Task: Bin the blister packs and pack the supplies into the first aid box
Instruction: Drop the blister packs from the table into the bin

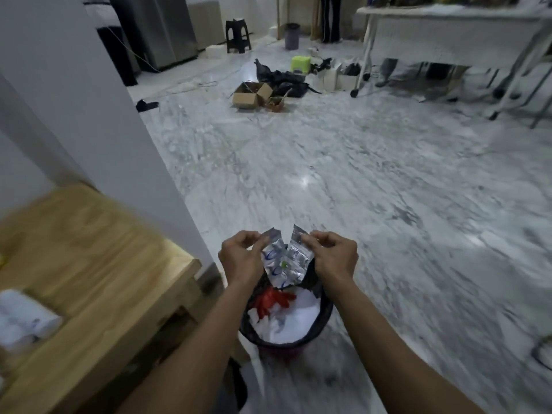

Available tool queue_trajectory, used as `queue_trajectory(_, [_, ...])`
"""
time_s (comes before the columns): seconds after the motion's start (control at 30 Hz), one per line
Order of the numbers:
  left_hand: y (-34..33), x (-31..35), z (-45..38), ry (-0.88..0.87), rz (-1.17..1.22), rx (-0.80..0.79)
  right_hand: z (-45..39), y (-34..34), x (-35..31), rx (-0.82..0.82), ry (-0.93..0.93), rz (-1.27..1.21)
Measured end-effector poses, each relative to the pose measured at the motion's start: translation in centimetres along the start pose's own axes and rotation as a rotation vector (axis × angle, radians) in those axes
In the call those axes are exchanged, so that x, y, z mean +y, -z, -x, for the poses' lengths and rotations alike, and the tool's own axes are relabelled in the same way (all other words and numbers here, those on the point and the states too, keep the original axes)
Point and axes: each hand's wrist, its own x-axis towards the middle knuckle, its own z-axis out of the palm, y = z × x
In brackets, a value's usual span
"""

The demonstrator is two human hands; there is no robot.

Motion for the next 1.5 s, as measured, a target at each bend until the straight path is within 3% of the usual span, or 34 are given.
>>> queue_trajectory(0.5, [-3.5,-10.2,-2.8,0.268,-0.121,-0.051,-2.7,-4.5,10.1,-0.039,-0.252,0.146])
queue_trajectory(0.8, [-4.4,-11.4,-4.1,0.251,-0.135,-0.176,-3.8,-5.3,12.2,-0.169,-0.25,0.245])
queue_trajectory(1.2, [-3.8,-10.7,-3.8,0.257,-0.18,-0.179,-3.8,-5.4,12.0,-0.158,-0.312,0.181])
queue_trajectory(1.5, [-1.4,-4.8,-1.8,0.138,-0.173,-0.169,-1.6,-3.7,5.8,-0.167,-0.212,0.14])
